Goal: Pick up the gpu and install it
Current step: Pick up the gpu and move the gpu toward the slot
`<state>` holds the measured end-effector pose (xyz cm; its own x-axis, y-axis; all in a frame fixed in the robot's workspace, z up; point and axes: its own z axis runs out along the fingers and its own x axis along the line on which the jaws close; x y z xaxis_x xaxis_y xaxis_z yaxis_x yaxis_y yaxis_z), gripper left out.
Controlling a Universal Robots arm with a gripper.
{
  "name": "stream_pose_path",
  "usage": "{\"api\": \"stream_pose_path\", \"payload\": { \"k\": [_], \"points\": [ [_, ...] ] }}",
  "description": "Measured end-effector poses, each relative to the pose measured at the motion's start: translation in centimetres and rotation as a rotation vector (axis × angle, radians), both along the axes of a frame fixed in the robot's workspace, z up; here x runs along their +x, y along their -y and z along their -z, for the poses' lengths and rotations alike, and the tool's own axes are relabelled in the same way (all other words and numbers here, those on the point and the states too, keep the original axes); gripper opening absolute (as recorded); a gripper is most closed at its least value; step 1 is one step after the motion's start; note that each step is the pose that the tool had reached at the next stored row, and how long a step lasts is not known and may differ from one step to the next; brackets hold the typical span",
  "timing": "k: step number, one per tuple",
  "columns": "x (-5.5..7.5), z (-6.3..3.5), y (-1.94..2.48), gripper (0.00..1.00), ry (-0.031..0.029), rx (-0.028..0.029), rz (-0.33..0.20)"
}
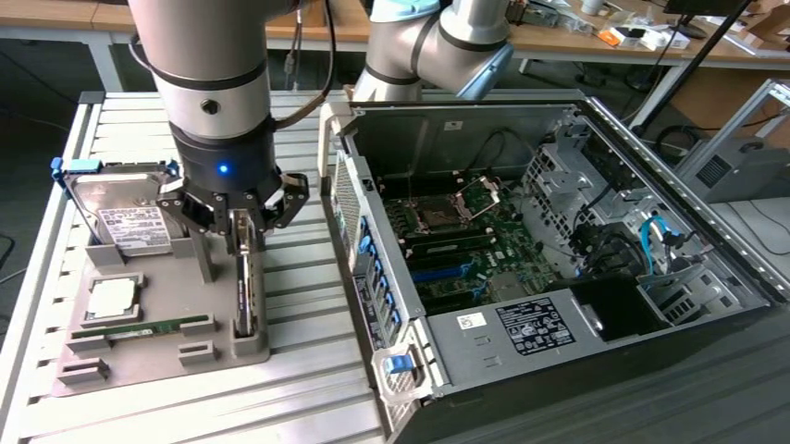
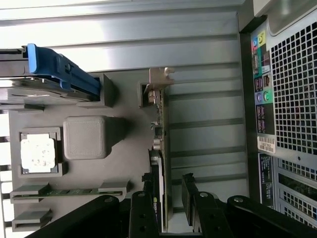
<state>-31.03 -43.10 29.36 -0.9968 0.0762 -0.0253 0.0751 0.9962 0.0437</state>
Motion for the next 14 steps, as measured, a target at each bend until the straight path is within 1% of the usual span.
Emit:
{"api": "stream_pose_path", "payload": {
  "k": [14],
  "points": [
    [-0.01,0.82,0.13,0.36,-0.0001,-0.0009,0.0]
  ]
}}
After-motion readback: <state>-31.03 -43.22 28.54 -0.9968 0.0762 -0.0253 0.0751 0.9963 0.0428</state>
